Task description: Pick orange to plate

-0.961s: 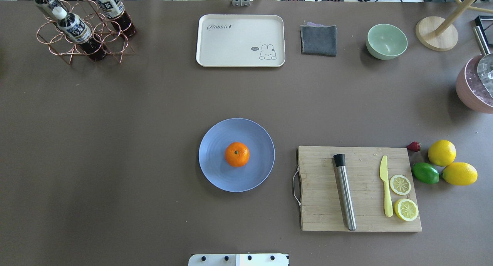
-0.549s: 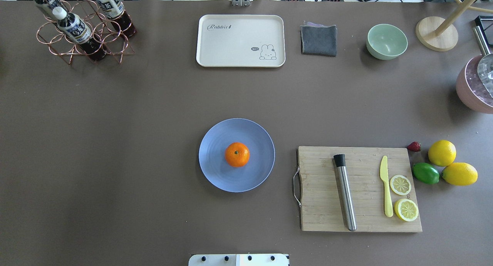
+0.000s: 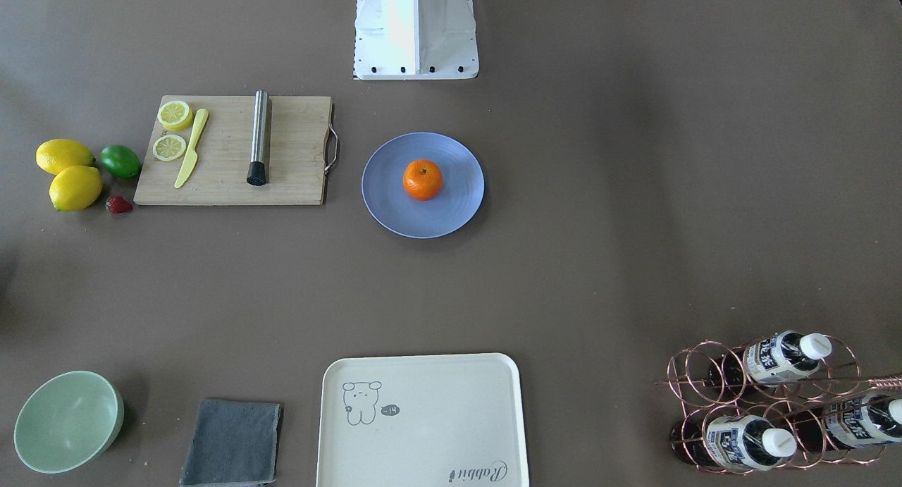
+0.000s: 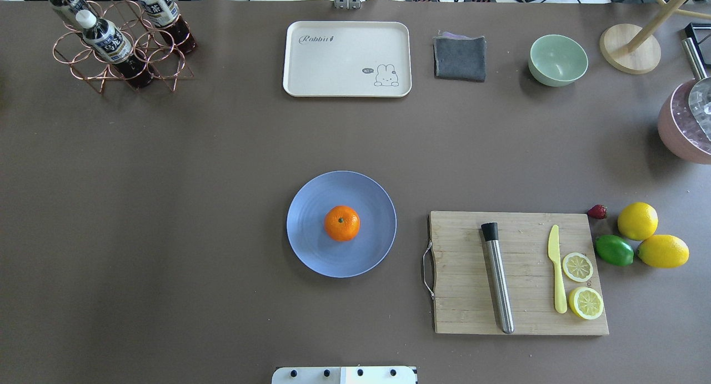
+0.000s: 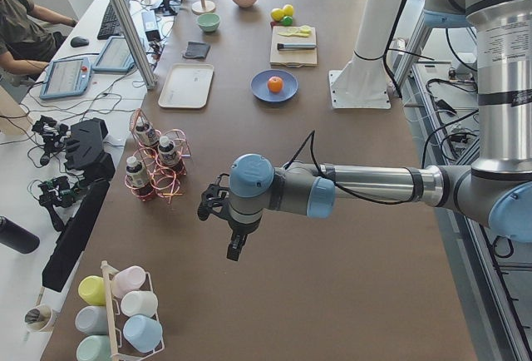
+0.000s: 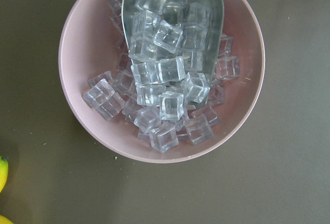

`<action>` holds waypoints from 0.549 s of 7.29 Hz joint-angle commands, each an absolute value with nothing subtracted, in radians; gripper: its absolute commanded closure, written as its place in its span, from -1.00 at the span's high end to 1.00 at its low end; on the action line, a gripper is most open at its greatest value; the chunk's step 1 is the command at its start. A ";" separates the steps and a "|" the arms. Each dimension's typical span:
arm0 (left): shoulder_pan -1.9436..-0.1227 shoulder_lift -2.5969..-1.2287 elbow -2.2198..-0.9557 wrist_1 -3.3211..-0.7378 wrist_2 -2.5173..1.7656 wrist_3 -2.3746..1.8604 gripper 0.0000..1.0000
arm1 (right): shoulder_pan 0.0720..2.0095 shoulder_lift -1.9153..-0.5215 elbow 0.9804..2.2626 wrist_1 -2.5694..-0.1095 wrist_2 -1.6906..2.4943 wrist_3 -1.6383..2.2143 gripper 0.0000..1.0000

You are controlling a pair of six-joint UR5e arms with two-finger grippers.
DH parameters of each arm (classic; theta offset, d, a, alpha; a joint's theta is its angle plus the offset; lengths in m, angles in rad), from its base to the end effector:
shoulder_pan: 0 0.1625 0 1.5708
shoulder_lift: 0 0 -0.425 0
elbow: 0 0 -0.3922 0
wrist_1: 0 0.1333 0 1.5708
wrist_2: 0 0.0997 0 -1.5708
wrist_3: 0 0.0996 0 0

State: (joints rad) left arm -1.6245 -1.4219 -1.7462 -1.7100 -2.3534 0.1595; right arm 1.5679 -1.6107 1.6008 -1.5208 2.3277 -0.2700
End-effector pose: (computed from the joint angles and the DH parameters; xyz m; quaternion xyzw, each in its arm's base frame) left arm -0.0865 -0.4350 0.6256 0.1165 0.3698 0.0802 0.9183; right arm 0.0635 -0.4779 0.6594 0.0676 -0.3636 -0.1337 0.9194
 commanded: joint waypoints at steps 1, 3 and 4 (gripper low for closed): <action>-1.624 -1.422 -1.746 -1.710 -2.353 0.158 0.95 | 1.572 -1.611 1.601 -1.520 2.329 -0.270 1.00; -1.624 -1.422 -1.750 -1.709 -2.353 0.158 0.95 | 1.572 -1.614 1.597 -1.516 2.329 -0.270 1.00; -1.624 -1.424 -1.752 -1.710 -2.350 0.158 0.95 | 1.569 -1.614 1.597 -1.516 2.329 -0.270 1.00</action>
